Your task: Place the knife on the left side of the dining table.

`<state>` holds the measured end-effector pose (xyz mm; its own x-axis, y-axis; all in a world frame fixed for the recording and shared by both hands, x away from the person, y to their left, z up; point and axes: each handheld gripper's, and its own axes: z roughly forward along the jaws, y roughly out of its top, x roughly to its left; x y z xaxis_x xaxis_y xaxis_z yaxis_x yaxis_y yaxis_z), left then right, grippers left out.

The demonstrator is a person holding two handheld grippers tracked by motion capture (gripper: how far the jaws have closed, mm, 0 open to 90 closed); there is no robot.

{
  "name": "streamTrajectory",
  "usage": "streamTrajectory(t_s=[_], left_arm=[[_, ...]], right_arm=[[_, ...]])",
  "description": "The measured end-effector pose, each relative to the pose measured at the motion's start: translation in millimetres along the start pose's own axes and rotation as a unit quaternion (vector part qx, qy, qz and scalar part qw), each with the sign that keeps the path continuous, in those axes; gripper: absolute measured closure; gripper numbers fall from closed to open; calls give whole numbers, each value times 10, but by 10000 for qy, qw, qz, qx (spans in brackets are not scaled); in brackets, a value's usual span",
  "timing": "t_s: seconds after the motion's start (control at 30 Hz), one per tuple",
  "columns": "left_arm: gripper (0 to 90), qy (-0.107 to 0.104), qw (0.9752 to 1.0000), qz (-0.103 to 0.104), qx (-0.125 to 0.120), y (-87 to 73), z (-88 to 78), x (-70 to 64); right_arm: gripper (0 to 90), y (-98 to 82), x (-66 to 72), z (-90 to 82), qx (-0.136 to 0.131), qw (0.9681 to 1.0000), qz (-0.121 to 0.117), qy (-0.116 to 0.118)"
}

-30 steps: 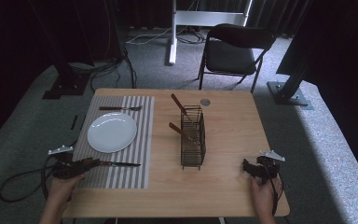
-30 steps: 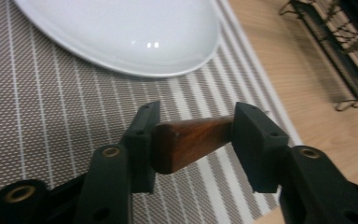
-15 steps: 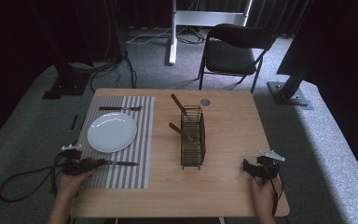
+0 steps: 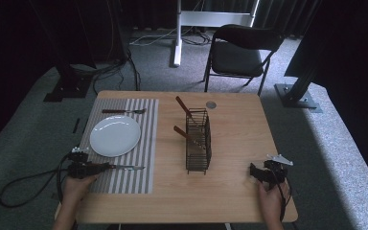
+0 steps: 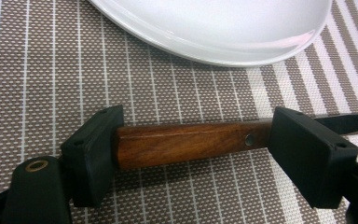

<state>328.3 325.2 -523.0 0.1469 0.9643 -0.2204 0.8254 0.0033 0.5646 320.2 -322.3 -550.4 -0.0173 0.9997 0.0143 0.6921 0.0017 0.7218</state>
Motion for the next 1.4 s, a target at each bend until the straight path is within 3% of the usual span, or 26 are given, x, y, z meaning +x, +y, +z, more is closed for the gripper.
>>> streamTrajectory(t_s=[0.03, 0.07, 0.1, 0.23, 0.3, 0.4, 0.57, 0.63, 0.8, 0.83, 0.97, 1.17, 1.23, 1.4], left_arm=[[193, 137, 9999, 33, 16, 5, 5, -13], [193, 410, 9991, 130, 39, 11, 13, -33], [194, 488, 9987, 159, 69, 15, 18, -40], [191, 479, 9988, 56, -56, 14, 12, -22], [191, 369, 9993, 3, -117, -4, -6, -8], [191, 271, 9995, 40, -163, -50, -26, -13], [169, 346, 9989, 123, -308, -145, -92, -37], [109, 389, 9985, 184, -337, -185, -121, -45], [67, 342, 9979, 190, -522, -295, -203, -85], [13, 304, 9980, 190, -521, -312, -212, -95], [4, 353, 9969, 314, -634, -412, -232, -139], [4, 644, 9908, 658, -989, -568, -257, -180], [4, 781, 9884, 675, -1116, -605, -271, -159], [5, 1075, 9858, 552, -1170, -680, -284, -88]], right_arm=[[116, 0, 0, 0, 0, 10000, 0, 0], [117, 0, 0, 0, 0, 10000, 0, 0], [117, 0, 0, 0, 1, 10000, 0, 0], [117, 0, 0, 0, 1, 10000, 1, 0], [117, 0, 0, 0, 0, 10000, 1, 0], [117, 0, 0, 0, 0, 10000, 0, 0], [117, 0, 0, 0, 0, 10000, 0, 0], [117, 0, 0, 0, 0, 10000, -1, 0], [116, 0, 0, 0, 1, 10000, 1, 0], [117, 0, 0, 0, 0, 10000, -1, 0], [116, 0, 0, 0, 0, 10000, 0, 0], [117, 0, 0, 0, 0, 10000, 0, 0], [117, 0, 0, 0, 0, 10000, 0, 0], [117, 0, 0, 0, 0, 10000, 2, 0]])
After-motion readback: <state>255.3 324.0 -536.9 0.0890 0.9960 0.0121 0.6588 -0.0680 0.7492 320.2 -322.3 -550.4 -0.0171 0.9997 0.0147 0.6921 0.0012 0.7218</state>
